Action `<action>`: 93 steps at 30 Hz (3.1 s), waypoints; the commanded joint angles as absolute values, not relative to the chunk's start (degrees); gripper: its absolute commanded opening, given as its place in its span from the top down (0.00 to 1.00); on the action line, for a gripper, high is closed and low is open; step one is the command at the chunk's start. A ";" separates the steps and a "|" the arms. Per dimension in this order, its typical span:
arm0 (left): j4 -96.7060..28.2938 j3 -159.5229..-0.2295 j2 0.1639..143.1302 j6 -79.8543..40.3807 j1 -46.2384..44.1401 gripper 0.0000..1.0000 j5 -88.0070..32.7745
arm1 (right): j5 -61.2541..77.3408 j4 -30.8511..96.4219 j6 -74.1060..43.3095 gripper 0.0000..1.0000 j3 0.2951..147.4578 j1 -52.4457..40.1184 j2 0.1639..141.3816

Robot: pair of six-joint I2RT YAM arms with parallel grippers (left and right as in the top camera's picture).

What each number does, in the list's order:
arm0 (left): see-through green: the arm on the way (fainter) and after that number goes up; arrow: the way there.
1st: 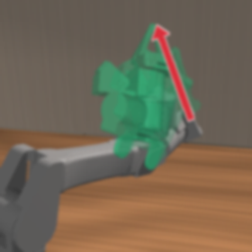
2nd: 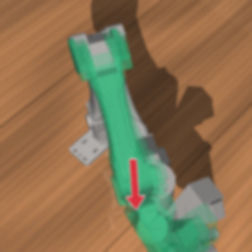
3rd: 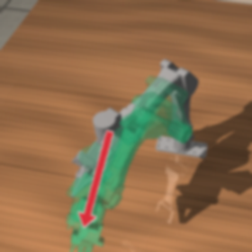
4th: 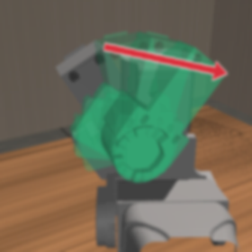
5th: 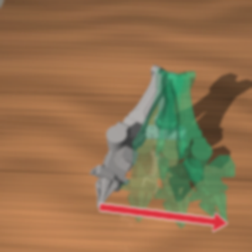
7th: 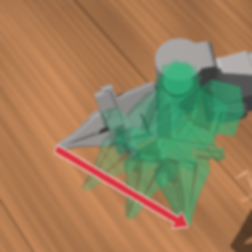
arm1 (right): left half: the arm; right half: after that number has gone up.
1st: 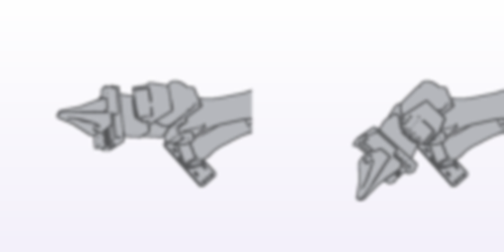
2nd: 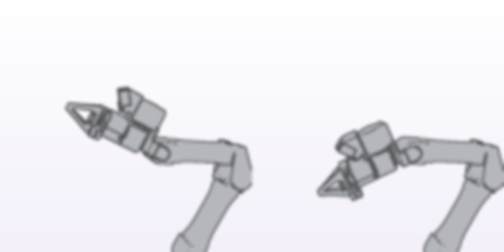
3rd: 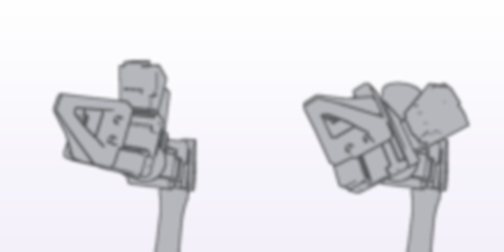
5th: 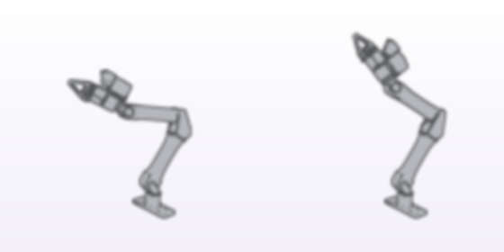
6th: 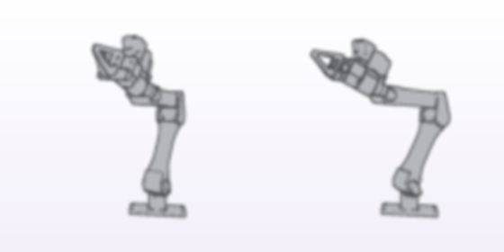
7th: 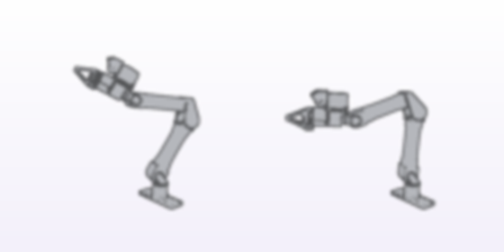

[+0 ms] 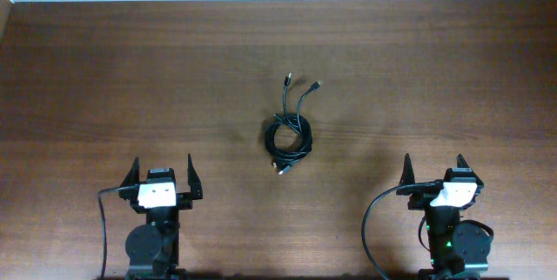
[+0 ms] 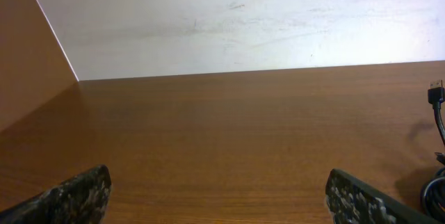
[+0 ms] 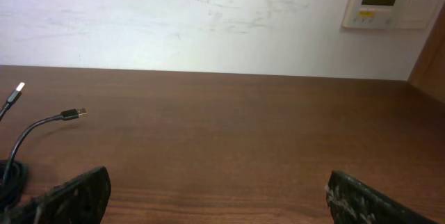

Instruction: Untangle cables

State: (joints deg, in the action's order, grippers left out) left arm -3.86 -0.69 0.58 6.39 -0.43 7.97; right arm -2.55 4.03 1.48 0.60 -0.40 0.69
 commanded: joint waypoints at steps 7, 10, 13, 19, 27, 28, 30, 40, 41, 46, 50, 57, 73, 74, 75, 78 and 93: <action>-3.99 -0.51 0.30 5.89 -0.71 0.01 8.40 | -2.20 4.54 1.26 0.01 0.32 0.01 0.21; -3.99 -0.54 0.30 5.89 -0.71 0.01 8.38 | -2.20 4.54 1.26 0.01 0.32 0.01 0.21; -3.99 -0.51 0.30 5.89 -0.71 0.01 8.38 | -2.20 4.54 1.26 0.01 0.32 0.01 0.21; -3.99 -0.51 0.30 5.89 -0.71 0.01 8.40 | -2.20 4.54 1.26 0.01 0.32 0.01 0.21; -3.99 -0.51 0.30 5.89 -0.71 0.01 8.40 | -2.20 4.54 1.26 0.01 0.32 0.01 0.21; -3.99 -0.51 0.30 5.89 -0.71 0.01 8.40 | -2.20 4.54 1.26 0.01 0.32 0.01 0.21; -3.99 -0.51 0.30 5.89 -0.71 0.01 8.38 | -2.20 4.54 1.26 0.01 0.32 0.01 0.21; -3.99 -0.54 0.30 5.89 -0.71 0.01 8.40 | -2.20 4.54 1.26 0.01 0.32 0.01 0.21; -3.99 -0.51 0.30 5.89 -0.71 0.01 8.38 | -2.20 4.54 1.26 0.01 0.32 0.01 0.21; -3.99 -0.51 0.30 5.89 -0.71 0.01 8.38 | -2.20 4.54 1.26 0.01 0.32 0.01 0.21; -3.99 -0.51 0.30 5.89 -0.71 0.01 8.40 | -2.20 4.54 1.26 0.01 0.32 0.01 0.21; -3.99 -0.51 0.30 5.89 -0.71 0.01 8.38 | -2.20 4.54 1.26 0.01 0.32 0.01 0.21; -3.95 -0.51 0.30 5.93 -0.71 0.01 7.90 | -2.15 3.81 1.23 0.01 0.32 0.01 0.21; -3.49 -0.54 0.30 6.11 -0.71 0.01 9.61 | -2.20 3.44 1.26 0.01 0.32 0.03 0.21; -2.98 -0.54 0.30 6.11 -0.71 0.01 9.61 | -2.20 4.10 1.26 0.01 0.32 0.01 0.21; 0.97 -0.54 0.30 6.07 -0.71 0.01 3.49 | 2.02 -1.76 -2.46 0.01 0.32 0.01 0.21; -9.72 -33.52 17.93 -1.89 -0.71 0.01 -12.27 | 19.55 7.94 5.78 0.01 30.74 0.01 18.13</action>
State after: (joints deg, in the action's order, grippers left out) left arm -5.91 -25.39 10.50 -1.37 -0.43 -9.17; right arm 18.35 4.34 4.99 22.46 -0.34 12.45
